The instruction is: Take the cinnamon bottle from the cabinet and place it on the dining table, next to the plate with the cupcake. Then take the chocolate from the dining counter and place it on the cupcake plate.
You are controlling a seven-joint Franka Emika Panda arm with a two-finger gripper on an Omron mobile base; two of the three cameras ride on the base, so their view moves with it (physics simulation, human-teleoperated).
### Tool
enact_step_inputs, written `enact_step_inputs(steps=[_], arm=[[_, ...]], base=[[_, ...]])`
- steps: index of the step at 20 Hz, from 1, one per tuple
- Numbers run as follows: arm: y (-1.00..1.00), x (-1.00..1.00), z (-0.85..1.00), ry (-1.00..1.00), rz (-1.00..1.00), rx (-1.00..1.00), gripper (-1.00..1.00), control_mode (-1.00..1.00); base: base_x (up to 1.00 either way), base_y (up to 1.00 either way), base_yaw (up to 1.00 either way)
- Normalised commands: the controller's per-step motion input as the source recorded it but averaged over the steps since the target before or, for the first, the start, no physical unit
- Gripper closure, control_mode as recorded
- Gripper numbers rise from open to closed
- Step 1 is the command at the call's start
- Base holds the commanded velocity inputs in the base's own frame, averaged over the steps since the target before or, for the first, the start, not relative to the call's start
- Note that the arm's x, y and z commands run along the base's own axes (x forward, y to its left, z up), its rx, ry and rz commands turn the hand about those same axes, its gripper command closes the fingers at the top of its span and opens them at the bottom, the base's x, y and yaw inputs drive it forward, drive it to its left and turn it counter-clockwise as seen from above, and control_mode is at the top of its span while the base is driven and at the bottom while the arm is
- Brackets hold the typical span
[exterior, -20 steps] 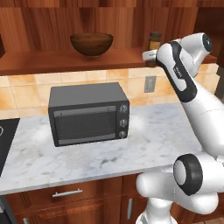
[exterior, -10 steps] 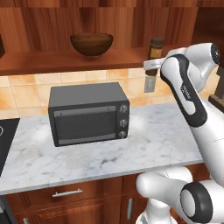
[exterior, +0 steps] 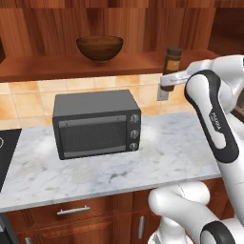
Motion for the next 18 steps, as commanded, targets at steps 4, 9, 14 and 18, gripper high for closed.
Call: enact_step_inputs(steps=[4, 9, 14, 18], arm=[[0.12, -0.44, -0.07, 0.01, 0.03, 0.0, 1.0, -1.0], [0.03, -0.12, -0.01, 0.03, 0.02, 0.0, 1.0, -1.0], [0.0, 0.0, 0.0, 0.0, 0.0, 0.0, 1.0, 1.0], [0.0, 0.0, 0.0, 0.0, 0.0, 0.0, 1.0, 1.0]], base=[[0.0, 0.0, 0.0], [0.0, 0.0, 0.0], [-0.05, 0.01, 0.01], [-0.41, 0.13, 0.1]])
